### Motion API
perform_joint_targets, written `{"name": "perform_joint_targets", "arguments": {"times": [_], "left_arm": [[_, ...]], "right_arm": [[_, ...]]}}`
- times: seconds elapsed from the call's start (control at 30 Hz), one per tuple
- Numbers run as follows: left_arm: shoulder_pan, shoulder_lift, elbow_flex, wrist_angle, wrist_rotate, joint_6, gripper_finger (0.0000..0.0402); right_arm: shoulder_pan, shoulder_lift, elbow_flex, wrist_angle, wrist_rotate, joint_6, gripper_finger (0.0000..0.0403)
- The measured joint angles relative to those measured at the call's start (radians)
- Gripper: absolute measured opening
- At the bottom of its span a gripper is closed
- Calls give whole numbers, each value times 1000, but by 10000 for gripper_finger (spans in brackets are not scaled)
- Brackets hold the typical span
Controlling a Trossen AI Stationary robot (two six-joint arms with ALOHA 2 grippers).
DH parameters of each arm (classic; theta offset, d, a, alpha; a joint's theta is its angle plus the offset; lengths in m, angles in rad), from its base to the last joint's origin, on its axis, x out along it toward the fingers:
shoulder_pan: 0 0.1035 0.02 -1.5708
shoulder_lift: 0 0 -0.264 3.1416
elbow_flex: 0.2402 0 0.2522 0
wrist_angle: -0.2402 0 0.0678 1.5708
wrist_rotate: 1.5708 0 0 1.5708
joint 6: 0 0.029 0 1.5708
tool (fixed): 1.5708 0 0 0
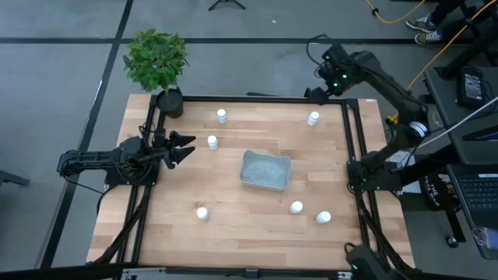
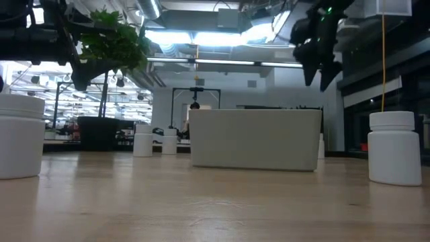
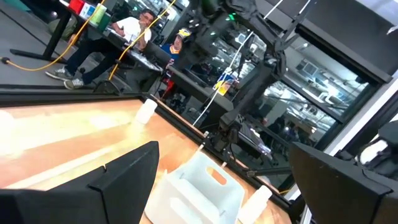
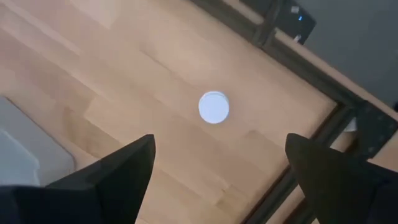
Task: Pick and place pill bottles into a basket
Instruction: Put the top white small pill bottle into the bin
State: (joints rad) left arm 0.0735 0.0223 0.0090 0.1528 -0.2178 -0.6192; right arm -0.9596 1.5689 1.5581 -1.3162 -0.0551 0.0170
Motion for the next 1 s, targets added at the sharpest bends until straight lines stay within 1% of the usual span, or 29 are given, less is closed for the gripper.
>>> {"name": "perform_joint_targets", "arguments": {"times": [0.17, 0.27, 0.53, 0.73, 0.9, 1.0], "left_arm": [[0, 0, 0, 0, 0, -24, 349], [0, 0, 0, 0, 2, -26, 349], [0, 0, 0, 0, 2, -23, 349], [0, 0, 0, -1, -3, -15, 349], [0, 0, 0, -1, -25, -15, 349], [0, 0, 0, -1, -27, -19, 349]], "right_arm": [[-1, 93, 0, 20, 1, -2, 359], [0, 120, -20, 48, 1, 0, 359], [0, 97, -212, 210, 1, 32, 359], [0, 97, -321, 278, 5, 33, 359], [0, 97, -414, 395, 13, 34, 359], [1, 98, -447, 443, 20, 34, 359]]}}
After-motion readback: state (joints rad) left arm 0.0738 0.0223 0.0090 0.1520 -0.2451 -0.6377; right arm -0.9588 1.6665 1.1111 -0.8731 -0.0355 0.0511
